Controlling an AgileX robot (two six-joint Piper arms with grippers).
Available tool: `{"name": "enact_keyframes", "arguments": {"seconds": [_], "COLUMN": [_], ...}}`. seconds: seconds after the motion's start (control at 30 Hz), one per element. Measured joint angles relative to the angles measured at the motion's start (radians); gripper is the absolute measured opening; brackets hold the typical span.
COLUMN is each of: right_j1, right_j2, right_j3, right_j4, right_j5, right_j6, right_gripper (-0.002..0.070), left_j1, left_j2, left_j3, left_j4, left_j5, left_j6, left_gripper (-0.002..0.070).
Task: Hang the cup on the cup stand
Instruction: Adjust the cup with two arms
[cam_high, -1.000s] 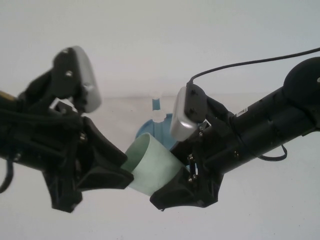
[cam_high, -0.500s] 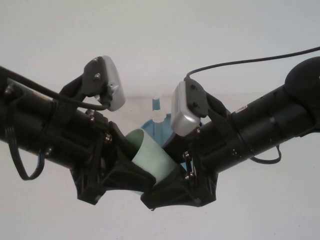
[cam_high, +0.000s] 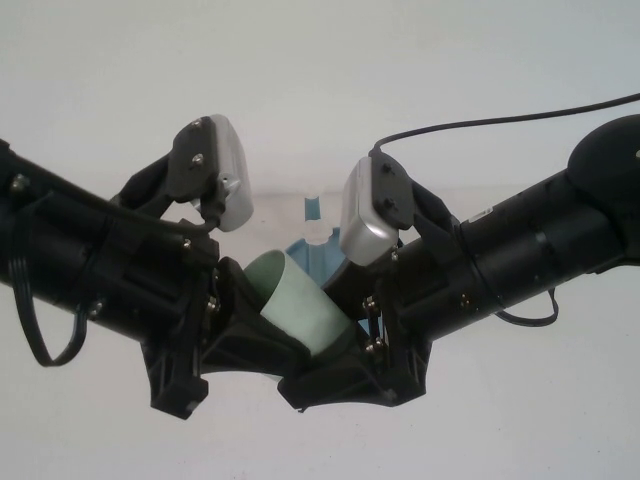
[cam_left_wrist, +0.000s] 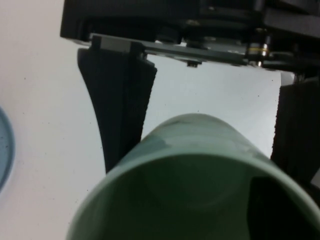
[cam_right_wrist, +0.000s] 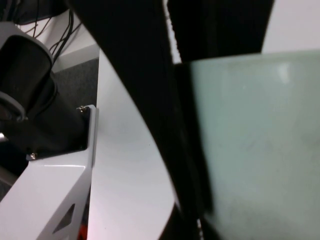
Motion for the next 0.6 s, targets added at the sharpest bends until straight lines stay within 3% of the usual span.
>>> {"name": "enact_keyframes", "arguments": {"seconds": [0.2, 0.4, 0.6], "right_j1": [0.000, -0.002, -0.004], "right_j2": [0.000, 0.000, 0.000], "right_j3": [0.000, -0.001, -0.055], "right_j4": [0.000, -0.006, -0.144], "right_j5": [0.000, 0.019, 0.057], "right_j6": [-0.008, 0.011, 0.128], "right_gripper": [0.0596, 0.0676, 0.0694], "left_j1": [0.000, 0.000, 0.000], "left_j2": [0.000, 0.000, -0.018], "left_j3": [0.000, 0.000, 0.000], "left_j4": [0.002, 0.015, 0.074], "left_j5": [0.001, 0.006, -0.026], "left_j6": [0.000, -0.004, -0.004], "left_gripper": [0.0019, 0.0018, 0.0018]}}
